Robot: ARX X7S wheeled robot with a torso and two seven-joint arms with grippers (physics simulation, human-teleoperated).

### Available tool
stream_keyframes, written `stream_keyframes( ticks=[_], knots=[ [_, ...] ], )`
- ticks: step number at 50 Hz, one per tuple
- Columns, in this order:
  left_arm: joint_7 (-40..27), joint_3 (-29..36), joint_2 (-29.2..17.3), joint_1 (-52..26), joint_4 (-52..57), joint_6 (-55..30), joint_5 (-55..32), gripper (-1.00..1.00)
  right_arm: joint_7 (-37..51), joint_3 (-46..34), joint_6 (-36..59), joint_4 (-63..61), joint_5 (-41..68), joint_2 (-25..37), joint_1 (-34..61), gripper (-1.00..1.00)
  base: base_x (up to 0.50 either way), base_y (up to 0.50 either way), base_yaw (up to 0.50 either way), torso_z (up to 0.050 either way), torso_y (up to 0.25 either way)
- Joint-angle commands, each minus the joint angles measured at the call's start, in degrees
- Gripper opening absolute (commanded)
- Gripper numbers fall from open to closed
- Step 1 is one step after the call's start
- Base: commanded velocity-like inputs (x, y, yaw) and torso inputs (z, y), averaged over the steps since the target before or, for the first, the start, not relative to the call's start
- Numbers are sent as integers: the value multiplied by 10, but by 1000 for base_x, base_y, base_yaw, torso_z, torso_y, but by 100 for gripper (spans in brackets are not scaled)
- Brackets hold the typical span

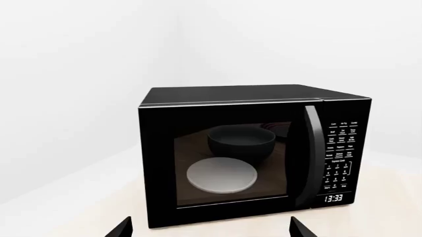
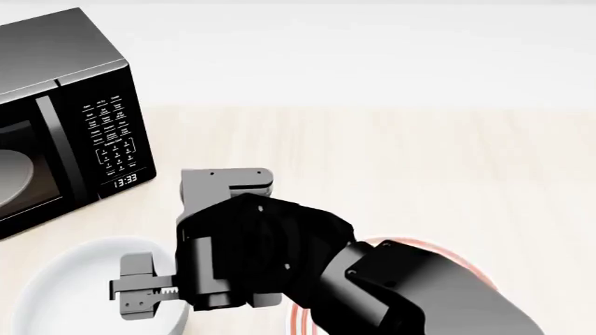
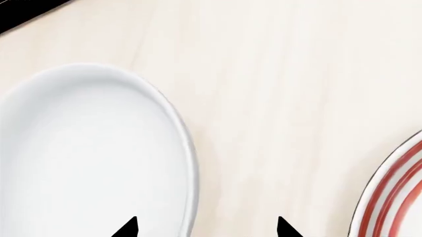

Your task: Put the white bowl to the right of the plate.

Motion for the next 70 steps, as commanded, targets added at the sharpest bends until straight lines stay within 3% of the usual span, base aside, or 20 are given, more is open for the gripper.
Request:
stream_keyframes(
  ticks=[1,28,69,70],
  knots=[
    [-2,4,-2,-1,-1,0,-2,100,-16,-18,-3,-8,4,0,-4,100,0,0,0,0,0],
    [-7,4,-7,2,-1,3,-7,100,-63,-17,2,-6,-23,0,-21,100,0,0,0,0,0],
    [-14,11,-14,2,-2,6,-13,100,-55,-17,-1,-17,-45,0,-39,100,0,0,0,0,0],
    [-14,10,-14,2,-2,6,-14,100,-67,-12,-4,-5,-23,0,-42,-100,0,0,0,0,0]
  ],
)
